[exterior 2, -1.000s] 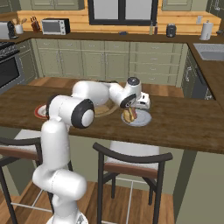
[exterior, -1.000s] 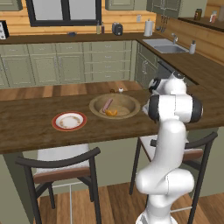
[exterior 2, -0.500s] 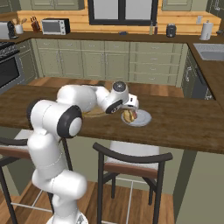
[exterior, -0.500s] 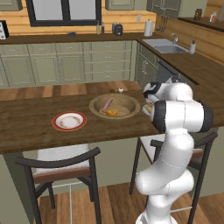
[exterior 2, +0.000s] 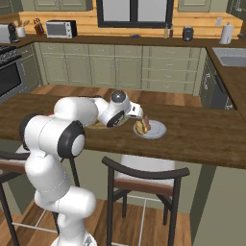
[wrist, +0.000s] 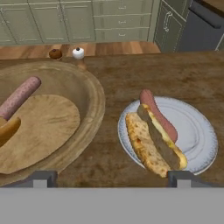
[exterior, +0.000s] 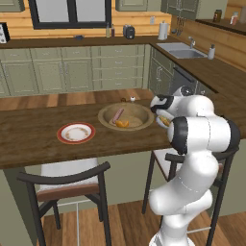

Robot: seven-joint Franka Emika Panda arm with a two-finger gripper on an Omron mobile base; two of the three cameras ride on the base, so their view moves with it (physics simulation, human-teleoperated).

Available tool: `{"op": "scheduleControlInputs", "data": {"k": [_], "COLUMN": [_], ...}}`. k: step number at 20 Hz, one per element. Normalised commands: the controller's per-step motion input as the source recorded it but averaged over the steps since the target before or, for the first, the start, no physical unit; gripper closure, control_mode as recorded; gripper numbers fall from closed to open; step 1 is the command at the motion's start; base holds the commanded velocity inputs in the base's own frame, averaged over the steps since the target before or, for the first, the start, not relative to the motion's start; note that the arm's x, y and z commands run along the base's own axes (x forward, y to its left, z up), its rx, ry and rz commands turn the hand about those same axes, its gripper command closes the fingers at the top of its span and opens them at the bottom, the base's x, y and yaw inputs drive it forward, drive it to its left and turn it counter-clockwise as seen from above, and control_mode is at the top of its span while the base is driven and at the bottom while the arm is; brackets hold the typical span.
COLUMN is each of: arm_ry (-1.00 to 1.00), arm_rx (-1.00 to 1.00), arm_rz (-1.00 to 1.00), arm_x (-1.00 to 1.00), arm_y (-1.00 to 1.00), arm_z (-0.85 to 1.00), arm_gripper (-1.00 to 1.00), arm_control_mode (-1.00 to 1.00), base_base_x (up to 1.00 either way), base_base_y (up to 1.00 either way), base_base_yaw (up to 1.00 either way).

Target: Place one bun and one sausage from the bowl on each plate.

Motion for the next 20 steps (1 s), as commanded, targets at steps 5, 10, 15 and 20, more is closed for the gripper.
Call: {"op": "scheduleControlInputs", "data": {"k": [5, 10, 15, 20], "arm_ry": [0.00, 0.03, 0.08, 0.01], "arm_rx": [0.03, 0.02, 0.00, 0.00], "arm_rz": [0.00, 0.06, 0.14, 0.03], "arm_x": [0.00, 0.00, 0.00, 0.00], "arm_y": [0.27, 0.44, 0.69, 0.78], "arm_z": [0.28, 0.19, 0.02, 0.00], "arm_gripper": [-1.00, -1.00, -1.00, -1.00], "arm_control_mode": [-1.00, -1.00, -1.00, -1.00], "base_base_x": [0.00, 0.00, 0.00, 0.00], "base_base_y": [0.00, 0.00, 0.00, 0.00], "base_base_yaw": [0.00, 0.00, 0.00, 0.00]}}
